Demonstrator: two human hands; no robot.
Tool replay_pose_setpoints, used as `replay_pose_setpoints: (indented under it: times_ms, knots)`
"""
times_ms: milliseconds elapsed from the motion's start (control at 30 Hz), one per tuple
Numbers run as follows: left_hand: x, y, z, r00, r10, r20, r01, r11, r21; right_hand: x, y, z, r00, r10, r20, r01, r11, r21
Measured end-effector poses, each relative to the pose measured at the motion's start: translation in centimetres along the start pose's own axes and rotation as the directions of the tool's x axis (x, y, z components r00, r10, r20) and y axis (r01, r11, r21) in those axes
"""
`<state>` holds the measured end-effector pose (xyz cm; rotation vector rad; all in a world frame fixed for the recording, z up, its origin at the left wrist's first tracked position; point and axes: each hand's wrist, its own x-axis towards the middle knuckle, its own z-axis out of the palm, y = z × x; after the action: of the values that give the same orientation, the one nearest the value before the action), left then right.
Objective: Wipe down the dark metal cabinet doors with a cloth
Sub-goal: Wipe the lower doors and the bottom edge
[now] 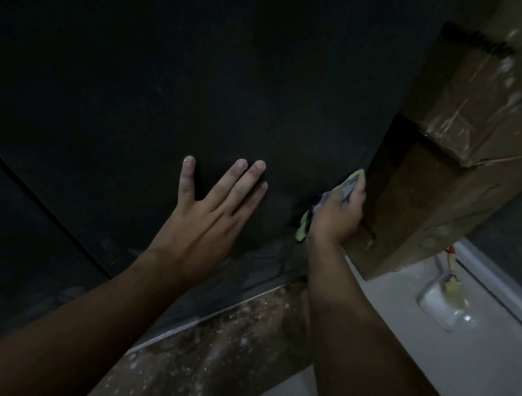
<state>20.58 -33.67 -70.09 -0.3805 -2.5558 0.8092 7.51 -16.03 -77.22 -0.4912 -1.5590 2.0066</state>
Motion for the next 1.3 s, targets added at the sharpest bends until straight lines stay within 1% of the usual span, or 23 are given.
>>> replay_pose_setpoints:
  times_ms: [33, 67, 133, 167, 233, 267, 300, 367, 400, 467, 567, 700, 800, 867, 933, 1000, 1067, 1167, 1233, 1300]
  knots:
    - [-0.1, 0.1, 0.1, 1.000, 0.002, -0.002, -0.002, 1.000, 0.006, 1.1, -0.4, -0.2, 0.999, -0.046, 0.005, 0.046, 0.999, -0.003]
    - [0.0, 0.2, 0.1, 0.999, 0.031, 0.010, -0.031, 0.999, -0.011, 1.6, -1.0, -0.2, 0.998, -0.053, 0.047, 0.051, 0.998, 0.039]
    - [0.1, 0.2, 0.4, 1.000, 0.026, 0.016, -0.026, 0.999, -0.037, 1.9, -1.4, 0.1, 0.990, -0.115, 0.078, 0.115, 0.993, 0.005]
    - [0.2, 0.2, 0.5, 1.000, 0.023, 0.015, -0.022, 0.999, -0.039, 2.1, -1.0, -0.3, 0.983, -0.159, 0.087, 0.165, 0.984, -0.067]
    - [0.2, 0.2, 0.6, 0.999, 0.012, 0.037, -0.011, 1.000, -0.021, 2.2, 0.0, -1.2, 0.984, -0.159, 0.075, 0.171, 0.967, -0.189]
    - [0.3, 0.2, 0.6, 0.999, 0.009, 0.042, -0.008, 1.000, -0.014, 2.4, 0.5, -1.6, 0.989, -0.134, 0.065, 0.145, 0.968, -0.204]
    - [0.2, 0.2, 0.7, 0.999, 0.009, 0.039, -0.008, 1.000, -0.011, 2.7, 1.3, -2.0, 0.996, -0.078, 0.043, 0.085, 0.975, -0.206]
    - [0.1, 0.2, 0.9, 1.000, 0.008, 0.027, -0.008, 1.000, -0.004, 2.9, 2.5, -2.9, 0.994, 0.107, 0.006, -0.104, 0.976, -0.189]
    - [0.0, 0.2, 0.9, 1.000, 0.010, 0.014, -0.010, 1.000, 0.001, 2.8, 3.1, -3.4, 0.986, 0.169, -0.005, -0.166, 0.962, -0.219]
    - [-0.1, 0.3, 1.0, 1.000, 0.022, -0.016, -0.021, 1.000, 0.006, 2.5, 4.6, -4.1, 0.970, 0.240, 0.017, -0.226, 0.931, -0.287]
    - [0.0, 0.4, 1.0, 1.000, 0.026, -0.007, -0.026, 0.999, 0.029, 1.5, 6.6, -4.5, 0.967, 0.252, 0.041, -0.229, 0.927, -0.296]
    - [0.0, 0.7, 1.3, 1.000, 0.012, -0.028, -0.013, 1.000, -0.002, -1.2, 8.6, -4.7, 0.983, 0.174, 0.058, -0.146, 0.932, -0.331]
    - [0.0, 0.6, 1.5, 0.999, 0.014, -0.048, -0.015, 1.000, -0.013, -4.2, 9.8, -5.0, 0.976, 0.167, 0.137, -0.108, 0.926, -0.362]
    - [-0.1, 0.5, 1.7, 0.998, 0.016, -0.060, -0.017, 1.000, -0.025, -5.9, 10.5, -5.3, 0.958, 0.199, 0.205, -0.117, 0.928, -0.353]
    - [-0.1, 0.4, 1.8, 0.998, 0.015, -0.067, -0.016, 1.000, -0.021, -6.4, 11.0, -5.4, 0.952, 0.204, 0.226, -0.123, 0.936, -0.329]
    - [-0.2, 0.4, 2.1, 0.996, 0.016, -0.085, -0.019, 0.999, -0.036, -5.6, 10.8, -5.3, 0.969, 0.185, 0.166, -0.128, 0.944, -0.305]
    - [-0.1, 0.5, 2.2, 0.996, 0.015, -0.090, -0.018, 0.999, -0.032, -3.7, 10.2, -4.8, 0.986, 0.162, 0.039, -0.145, 0.949, -0.278]
    - [-0.1, 0.9, 2.6, 0.996, 0.019, -0.089, -0.021, 1.000, -0.013, 0.1, 9.8, -4.3, 0.977, 0.171, -0.126, -0.199, 0.946, -0.256]
    - [-0.1, 1.0, 2.9, 0.996, 0.021, -0.090, -0.022, 1.000, -0.007, 2.2, 10.5, -4.6, 0.969, 0.194, -0.150, -0.229, 0.936, -0.269]
    - [-0.1, 1.0, 3.1, 0.995, 0.023, -0.100, -0.025, 1.000, -0.012, 3.0, 11.7, -5.2, 0.964, 0.236, -0.122, -0.263, 0.912, -0.315]
